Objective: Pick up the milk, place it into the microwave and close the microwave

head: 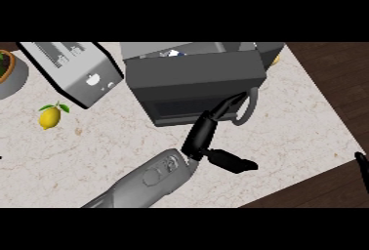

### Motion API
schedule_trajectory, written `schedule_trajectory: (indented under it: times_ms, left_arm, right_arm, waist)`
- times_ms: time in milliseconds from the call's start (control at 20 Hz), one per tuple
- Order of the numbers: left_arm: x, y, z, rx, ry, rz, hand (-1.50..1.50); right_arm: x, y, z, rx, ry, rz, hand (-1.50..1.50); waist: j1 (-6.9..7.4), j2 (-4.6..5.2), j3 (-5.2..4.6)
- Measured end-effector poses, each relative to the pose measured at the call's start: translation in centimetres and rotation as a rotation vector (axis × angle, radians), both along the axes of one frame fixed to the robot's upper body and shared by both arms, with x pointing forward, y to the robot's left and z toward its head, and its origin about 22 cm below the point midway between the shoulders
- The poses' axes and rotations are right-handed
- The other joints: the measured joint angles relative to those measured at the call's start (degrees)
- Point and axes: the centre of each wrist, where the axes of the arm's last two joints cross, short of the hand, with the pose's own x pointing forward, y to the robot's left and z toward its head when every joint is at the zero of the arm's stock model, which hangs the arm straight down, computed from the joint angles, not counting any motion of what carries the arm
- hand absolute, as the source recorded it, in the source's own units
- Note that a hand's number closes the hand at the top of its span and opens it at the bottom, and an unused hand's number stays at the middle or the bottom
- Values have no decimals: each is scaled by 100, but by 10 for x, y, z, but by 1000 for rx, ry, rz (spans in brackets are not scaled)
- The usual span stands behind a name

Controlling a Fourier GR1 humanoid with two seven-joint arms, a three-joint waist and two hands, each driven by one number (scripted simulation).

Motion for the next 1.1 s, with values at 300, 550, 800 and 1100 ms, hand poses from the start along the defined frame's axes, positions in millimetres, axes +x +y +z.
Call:
schedule_trajectory:
  times_ms: [300,550,800,1100]
  left_arm:
    - [13,-3,10,-16,-19,33,-150]
    - [23,-4,17,-25,-31,57,-150]
    - [32,-5,22,-28,-35,84,-150]
    - [34,-4,21,-37,-46,96,-150]
  right_arm:
    - [7,-3,10,6,-16,49,-150]
    - [11,-4,17,7,-26,90,-150]
    - [16,-6,24,6,-33,110,-150]
    - [20,-10,32,-3,-37,116,-150]
  waist:
    - [-158,55,7]
    - [-282,95,11]
    - [-389,126,16]
    - [-476,139,13]
